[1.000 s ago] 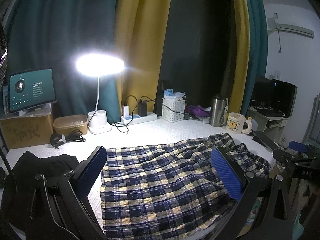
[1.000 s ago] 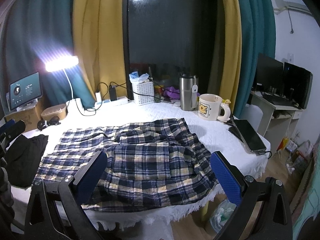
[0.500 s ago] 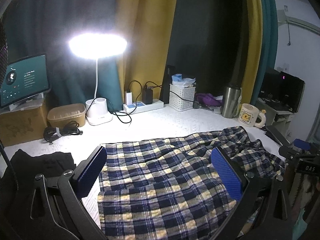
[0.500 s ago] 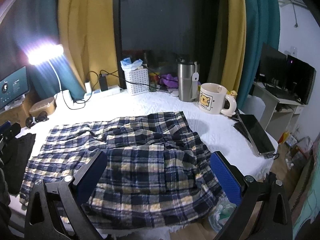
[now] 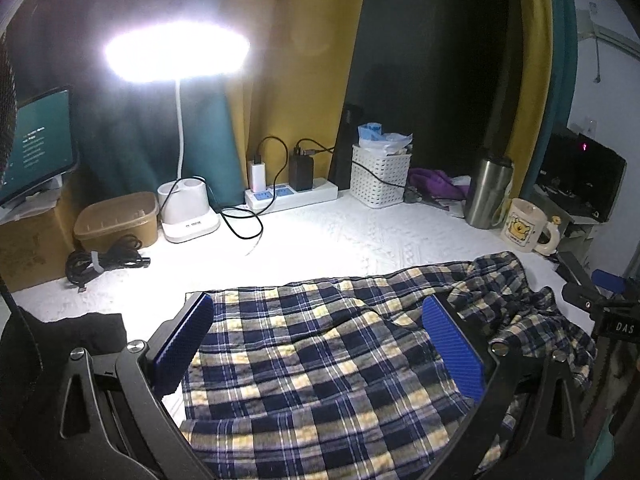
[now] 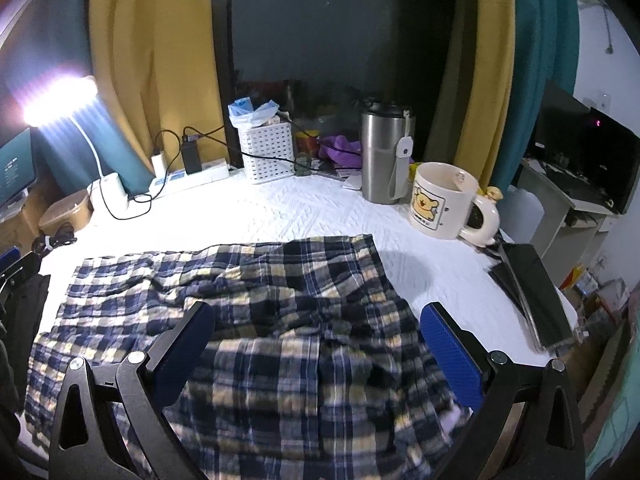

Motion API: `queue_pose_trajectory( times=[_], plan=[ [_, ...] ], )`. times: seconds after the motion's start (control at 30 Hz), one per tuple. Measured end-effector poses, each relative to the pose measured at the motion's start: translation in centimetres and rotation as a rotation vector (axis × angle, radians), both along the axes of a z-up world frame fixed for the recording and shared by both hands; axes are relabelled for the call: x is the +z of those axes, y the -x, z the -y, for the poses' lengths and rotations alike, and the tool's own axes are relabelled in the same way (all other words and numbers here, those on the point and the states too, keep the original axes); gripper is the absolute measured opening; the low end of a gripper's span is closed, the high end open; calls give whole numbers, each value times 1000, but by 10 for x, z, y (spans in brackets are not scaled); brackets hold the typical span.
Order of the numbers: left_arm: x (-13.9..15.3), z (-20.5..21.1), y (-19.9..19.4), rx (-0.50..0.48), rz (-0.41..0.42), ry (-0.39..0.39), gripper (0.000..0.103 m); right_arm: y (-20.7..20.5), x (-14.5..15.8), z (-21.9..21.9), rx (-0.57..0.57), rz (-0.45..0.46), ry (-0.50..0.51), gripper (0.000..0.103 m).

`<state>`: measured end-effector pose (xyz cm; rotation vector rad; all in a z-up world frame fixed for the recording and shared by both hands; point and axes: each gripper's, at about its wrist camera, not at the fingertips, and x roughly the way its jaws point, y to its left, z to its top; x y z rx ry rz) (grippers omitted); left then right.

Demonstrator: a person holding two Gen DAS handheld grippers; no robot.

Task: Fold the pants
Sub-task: 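Lower both tools toward the waistband edge of the plaid pants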

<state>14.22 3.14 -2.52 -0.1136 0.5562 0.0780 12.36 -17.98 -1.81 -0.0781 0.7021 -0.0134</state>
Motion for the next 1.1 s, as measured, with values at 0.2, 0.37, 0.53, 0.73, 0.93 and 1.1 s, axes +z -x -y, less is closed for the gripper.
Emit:
queue_pose_trajectory(
  times=[0.2, 0.37, 0.53, 0.73, 0.93, 1.1],
  plan=[
    [-14, -12, -31, 22, -65, -32, 103, -39, -10, 4, 6, -32, -6, 103],
    [-32, -31, -55, 65, -137, -23, 103, -70, -20, 12, 12, -61, 3, 103],
    [-45, -49, -74, 101, -192, -20, 103, -95, -20, 29, 19, -74, -42, 103],
    [-65, -67, -96, 112, -260, 1, 103, -123, -27, 37, 15, -99, -20, 103],
    [-87, -82, -111, 133, -333, 30, 103, -153, -47, 57, -21, -158, -6, 103],
    [-101, -91, -119, 141, -385, 44, 103, -169, -66, 64, -26, -210, -11, 103]
  ],
)
